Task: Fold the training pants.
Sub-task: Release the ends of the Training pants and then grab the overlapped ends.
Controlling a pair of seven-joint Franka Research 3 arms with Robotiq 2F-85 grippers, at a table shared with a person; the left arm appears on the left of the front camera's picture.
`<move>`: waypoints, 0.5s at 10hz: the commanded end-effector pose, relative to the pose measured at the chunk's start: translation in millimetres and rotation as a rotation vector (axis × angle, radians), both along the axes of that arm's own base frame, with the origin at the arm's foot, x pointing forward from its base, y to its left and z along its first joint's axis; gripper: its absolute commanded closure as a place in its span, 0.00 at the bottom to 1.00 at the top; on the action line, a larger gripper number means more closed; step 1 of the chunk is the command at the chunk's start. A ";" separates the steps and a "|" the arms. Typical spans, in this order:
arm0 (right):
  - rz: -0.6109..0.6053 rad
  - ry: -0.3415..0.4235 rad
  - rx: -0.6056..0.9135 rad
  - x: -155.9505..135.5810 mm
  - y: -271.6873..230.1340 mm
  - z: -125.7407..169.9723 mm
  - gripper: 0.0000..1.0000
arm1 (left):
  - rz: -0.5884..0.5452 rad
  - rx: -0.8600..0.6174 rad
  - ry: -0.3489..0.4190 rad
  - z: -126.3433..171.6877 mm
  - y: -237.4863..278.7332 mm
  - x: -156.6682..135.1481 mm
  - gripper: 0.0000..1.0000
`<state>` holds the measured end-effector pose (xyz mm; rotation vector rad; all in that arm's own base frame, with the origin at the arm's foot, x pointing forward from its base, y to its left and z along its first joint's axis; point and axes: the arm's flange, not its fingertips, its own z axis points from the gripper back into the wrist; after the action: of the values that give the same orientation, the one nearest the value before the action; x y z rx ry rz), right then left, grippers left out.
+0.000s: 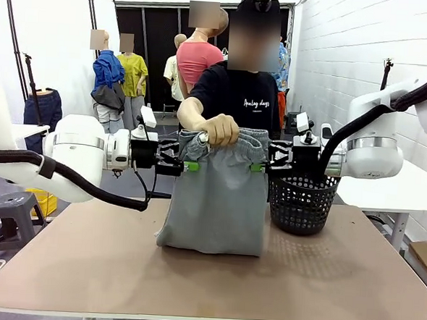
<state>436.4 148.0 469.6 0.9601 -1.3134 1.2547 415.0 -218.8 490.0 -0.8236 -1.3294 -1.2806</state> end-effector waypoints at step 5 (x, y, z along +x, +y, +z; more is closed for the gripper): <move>0.126 0.103 -0.036 -2.6 5.3 -5.3 0.00 | -0.091 0.034 0.090 -7.0 0.8 6.4 0.00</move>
<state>429.9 151.1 461.5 1.0500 -1.1952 1.2942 415.5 -218.9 480.6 -0.8964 -1.2233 -1.3213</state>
